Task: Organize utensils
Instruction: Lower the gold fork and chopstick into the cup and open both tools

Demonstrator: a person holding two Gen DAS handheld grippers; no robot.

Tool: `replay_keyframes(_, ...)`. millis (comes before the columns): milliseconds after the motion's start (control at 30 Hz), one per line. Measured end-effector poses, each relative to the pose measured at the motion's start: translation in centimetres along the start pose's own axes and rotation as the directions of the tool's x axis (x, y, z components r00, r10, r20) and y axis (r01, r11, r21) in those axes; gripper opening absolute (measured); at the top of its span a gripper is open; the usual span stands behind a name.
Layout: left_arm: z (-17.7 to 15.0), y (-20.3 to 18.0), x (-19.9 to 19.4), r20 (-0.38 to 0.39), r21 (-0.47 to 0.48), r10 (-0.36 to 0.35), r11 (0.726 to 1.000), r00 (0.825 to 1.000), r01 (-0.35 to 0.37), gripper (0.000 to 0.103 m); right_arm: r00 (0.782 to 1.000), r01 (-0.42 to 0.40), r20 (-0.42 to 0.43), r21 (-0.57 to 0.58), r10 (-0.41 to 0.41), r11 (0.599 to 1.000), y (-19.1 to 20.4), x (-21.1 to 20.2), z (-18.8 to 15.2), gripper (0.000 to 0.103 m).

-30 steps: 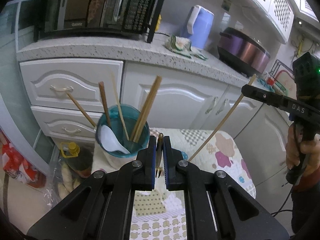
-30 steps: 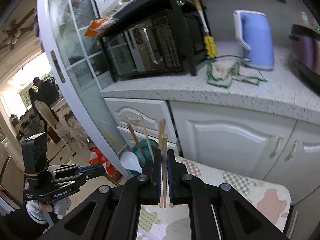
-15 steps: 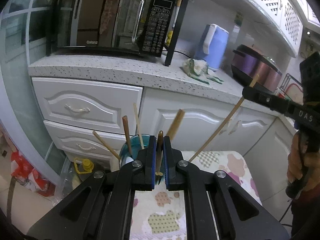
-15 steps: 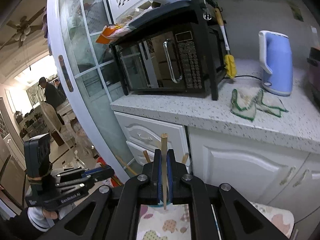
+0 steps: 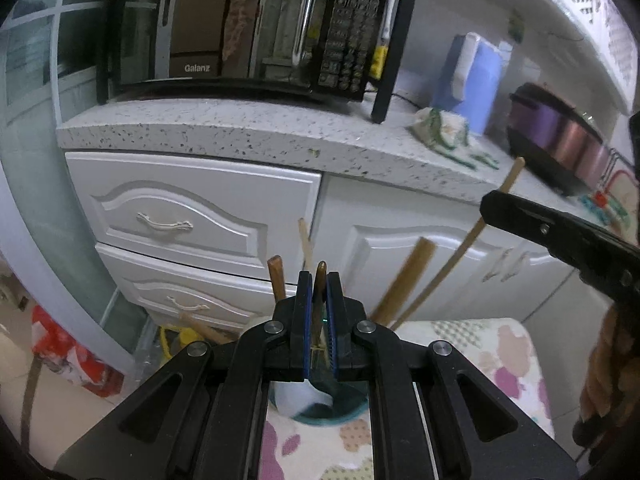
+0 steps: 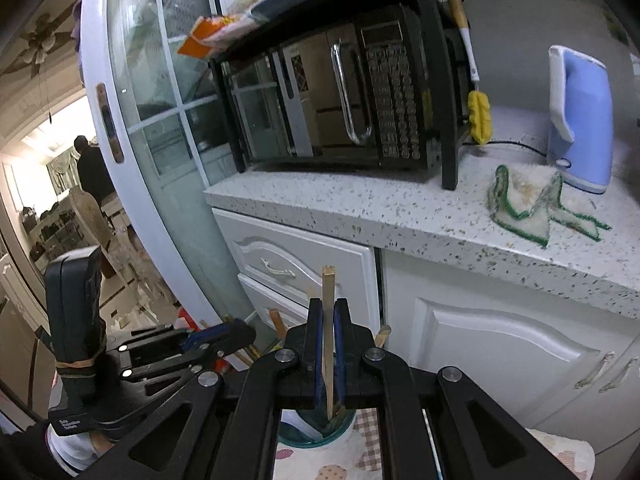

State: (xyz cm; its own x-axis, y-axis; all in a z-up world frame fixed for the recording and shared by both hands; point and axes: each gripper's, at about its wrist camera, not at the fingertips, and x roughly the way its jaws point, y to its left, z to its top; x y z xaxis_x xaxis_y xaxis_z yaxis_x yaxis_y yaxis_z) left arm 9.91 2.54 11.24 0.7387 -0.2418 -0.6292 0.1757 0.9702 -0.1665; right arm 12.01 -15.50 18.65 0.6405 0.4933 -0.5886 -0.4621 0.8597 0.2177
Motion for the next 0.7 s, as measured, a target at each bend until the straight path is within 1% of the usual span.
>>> replay_keyframes(100,-0.1,0.1,1.7,-0.022,-0.004,0.007,1.000,1.000,-0.007,0.005,1.000,-0.001,-0.016,0.010,0.002,1.000,-0.6,1.2,-0.5,0.005)
replay_keyframes(200,-0.6,0.1,3.4,-0.045,0.003,0.035,0.999,0.998,-0.035,0.005,0.999,-0.012,-0.040,0.040,0.014,0.999,-1.4,2.4,-1.2,0.005)
replay_keyframes(333,-1.4,0.4,5.2,-0.085,-0.003,0.049,0.999,0.995,-0.049,0.005,0.995,-0.040,-0.086,0.098,0.048,0.994,-2.6,4.0,-2.7,0.005)
replay_keyframes(567,-2.8,0.2,7.0,-0.135,0.000,0.054,0.999,0.989,-0.055,0.005,0.986,-0.047,-0.149,0.149,0.070,0.988,-3.8,5.9,-5.1,0.005)
replay_keyframes(700,-3.4,0.2,7.6,-0.156,-0.005,0.057,0.998,0.986,-0.059,0.005,0.985,-0.052,-0.151,0.180,0.080,0.982,-4.5,5.9,-5.6,0.005)
